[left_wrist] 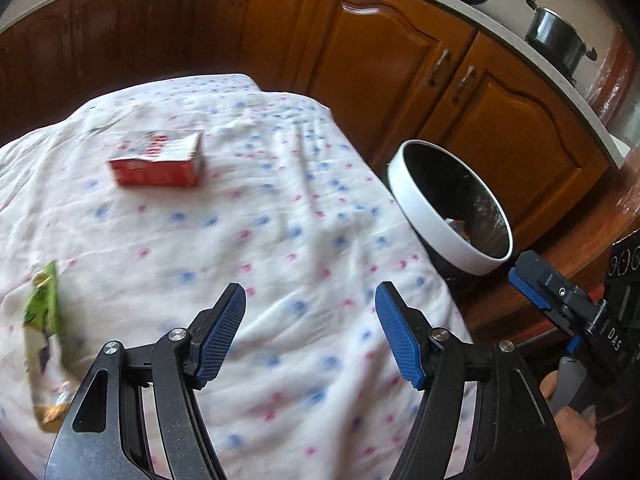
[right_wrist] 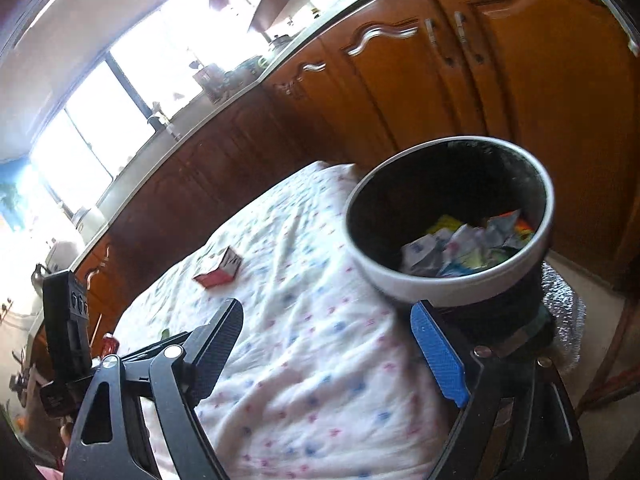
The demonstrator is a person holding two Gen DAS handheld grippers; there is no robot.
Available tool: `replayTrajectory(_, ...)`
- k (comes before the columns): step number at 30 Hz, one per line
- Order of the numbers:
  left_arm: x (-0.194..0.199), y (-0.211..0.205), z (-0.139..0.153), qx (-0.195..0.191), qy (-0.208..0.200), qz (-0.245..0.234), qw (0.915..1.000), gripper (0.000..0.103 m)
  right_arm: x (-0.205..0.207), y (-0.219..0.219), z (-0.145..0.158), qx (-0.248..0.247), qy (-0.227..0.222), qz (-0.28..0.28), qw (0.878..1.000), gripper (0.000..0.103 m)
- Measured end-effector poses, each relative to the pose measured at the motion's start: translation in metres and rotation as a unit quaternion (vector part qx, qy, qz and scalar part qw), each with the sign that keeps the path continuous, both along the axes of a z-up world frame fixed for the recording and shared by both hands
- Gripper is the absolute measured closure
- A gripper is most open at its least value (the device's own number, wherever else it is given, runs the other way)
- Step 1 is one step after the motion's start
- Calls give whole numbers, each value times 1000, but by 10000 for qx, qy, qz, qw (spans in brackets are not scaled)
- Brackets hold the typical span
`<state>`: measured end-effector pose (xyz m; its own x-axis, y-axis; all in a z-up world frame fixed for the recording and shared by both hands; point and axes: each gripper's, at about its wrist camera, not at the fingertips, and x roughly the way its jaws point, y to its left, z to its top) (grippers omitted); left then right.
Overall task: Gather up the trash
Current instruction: 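Grasp the green juice pouch with the left tool while the right tool grasps the white milk carton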
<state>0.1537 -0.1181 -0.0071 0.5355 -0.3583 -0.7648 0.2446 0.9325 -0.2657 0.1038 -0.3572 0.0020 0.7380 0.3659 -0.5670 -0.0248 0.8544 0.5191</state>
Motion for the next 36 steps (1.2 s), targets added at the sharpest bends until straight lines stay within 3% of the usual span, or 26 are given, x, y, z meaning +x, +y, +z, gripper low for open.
replayTrajectory(18,-29,94,5,-173,-57,616,9979,34,30,86,1,-438,67,1154,9923,15)
replayTrajectory(28,-40,154,10,-325,-117,1062,9937,34,57,134,12,-961,-216,2011,9746,15)
replayTrajectory(36,-30,182,-3,-276,14,1398,9898,34,92,171,16,-1361,-376,2813,9492,15)
